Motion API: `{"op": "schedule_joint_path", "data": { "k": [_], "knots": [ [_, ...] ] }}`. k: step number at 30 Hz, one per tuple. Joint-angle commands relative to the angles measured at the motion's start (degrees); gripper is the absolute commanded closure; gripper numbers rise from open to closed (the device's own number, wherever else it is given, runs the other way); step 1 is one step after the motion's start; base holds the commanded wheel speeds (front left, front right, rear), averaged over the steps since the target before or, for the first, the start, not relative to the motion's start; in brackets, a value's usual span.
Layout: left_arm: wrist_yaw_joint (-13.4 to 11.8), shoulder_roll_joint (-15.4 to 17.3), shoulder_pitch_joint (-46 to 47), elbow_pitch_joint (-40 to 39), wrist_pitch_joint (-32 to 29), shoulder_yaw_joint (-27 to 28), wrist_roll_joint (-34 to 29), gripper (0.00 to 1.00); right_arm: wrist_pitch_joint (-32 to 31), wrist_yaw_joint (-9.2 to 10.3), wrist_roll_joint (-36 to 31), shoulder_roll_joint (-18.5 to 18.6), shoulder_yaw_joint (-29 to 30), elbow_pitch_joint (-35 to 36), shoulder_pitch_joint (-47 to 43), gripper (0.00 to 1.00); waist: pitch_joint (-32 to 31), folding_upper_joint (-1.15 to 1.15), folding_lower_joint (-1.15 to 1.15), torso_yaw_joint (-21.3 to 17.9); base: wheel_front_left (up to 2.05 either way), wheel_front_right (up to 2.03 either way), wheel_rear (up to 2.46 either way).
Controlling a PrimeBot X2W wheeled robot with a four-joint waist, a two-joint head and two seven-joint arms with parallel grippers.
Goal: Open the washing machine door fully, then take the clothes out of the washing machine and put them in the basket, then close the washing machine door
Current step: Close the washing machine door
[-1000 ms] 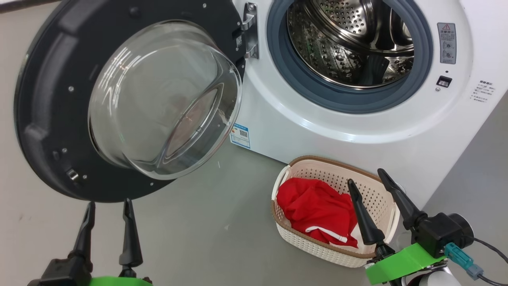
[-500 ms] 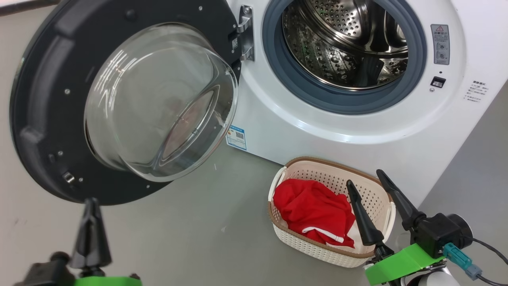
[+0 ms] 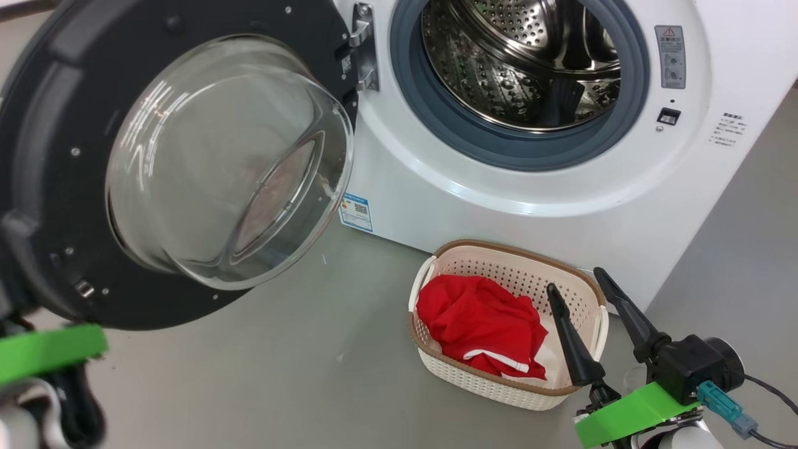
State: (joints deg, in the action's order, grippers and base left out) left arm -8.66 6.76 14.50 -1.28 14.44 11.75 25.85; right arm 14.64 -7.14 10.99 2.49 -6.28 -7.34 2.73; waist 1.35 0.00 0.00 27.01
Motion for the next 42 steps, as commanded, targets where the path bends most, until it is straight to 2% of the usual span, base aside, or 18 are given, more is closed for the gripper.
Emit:
{"op": "schedule_joint_path", "data": {
  "k": [1, 7, 12, 19, 26, 29, 38, 42],
  "knots": [
    [0.74, 1.46, 2.91, -0.61, 0.46, 2.60, 1.37, 1.00, 0.36, -0.35, 0.61, 0.39, -1.30, 1.27, 2.19, 0.00, 0.17, 0.00, 0.00, -0.33, 0.00, 0.00, 0.00],
    [4.24, 3.07, 11.10, 8.18, 0.52, 8.97, 9.01, 1.00, 0.23, -0.35, -0.19, 0.39, -1.07, 0.67, 2.59, 0.00, 0.92, 0.00, 0.00, -1.75, 0.00, 0.00, 0.00],
    [6.15, 4.97, 19.47, 19.04, 0.09, 13.85, 15.98, 1.00, -0.07, -0.35, -0.66, 0.39, -0.91, 0.75, 2.93, 0.00, 1.38, 0.00, 0.00, -2.49, 0.00, 0.00, 0.00],
    [6.67, 10.58, 29.93, 35.56, -7.86, 16.73, 23.09, 1.00, -0.60, -0.35, -1.05, 0.39, -1.39, 0.78, 3.24, 0.00, 1.75, 0.00, 0.00, -3.48, 0.00, 0.00, 0.00],
    [5.83, 16.22, 36.83, 49.40, -16.72, 17.28, 26.19, 1.00, -1.11, -0.35, -1.45, 0.39, -2.25, 0.95, 3.48, 0.00, 2.21, 0.00, 0.00, -4.93, 0.00, 0.00, 0.00],
    [6.49, 17.83, 38.51, 53.67, -21.49, 16.26, 26.74, 1.00, -1.28, -0.35, -1.71, 0.39, -2.48, 1.08, 3.40, 0.00, 2.44, 0.00, 0.00, -5.49, 0.00, 0.00, 0.00],
    [8.47, 20.26, 40.78, 60.23, -26.18, 15.16, 27.34, 1.00, -1.36, -0.35, -1.92, 0.42, -2.55, 1.20, 2.94, 0.00, 2.60, 0.00, 0.00, -6.73, 0.00, 0.00, 0.00],
    [10.28, 20.93, 41.00, 63.43, -29.52, 15.22, 28.53, 1.00, -1.28, -0.35, -1.79, 0.42, -2.87, 1.11, 2.55, 0.00, 2.13, 0.00, 0.00, -7.55, 0.00, 0.00, 0.00]
  ]
}}
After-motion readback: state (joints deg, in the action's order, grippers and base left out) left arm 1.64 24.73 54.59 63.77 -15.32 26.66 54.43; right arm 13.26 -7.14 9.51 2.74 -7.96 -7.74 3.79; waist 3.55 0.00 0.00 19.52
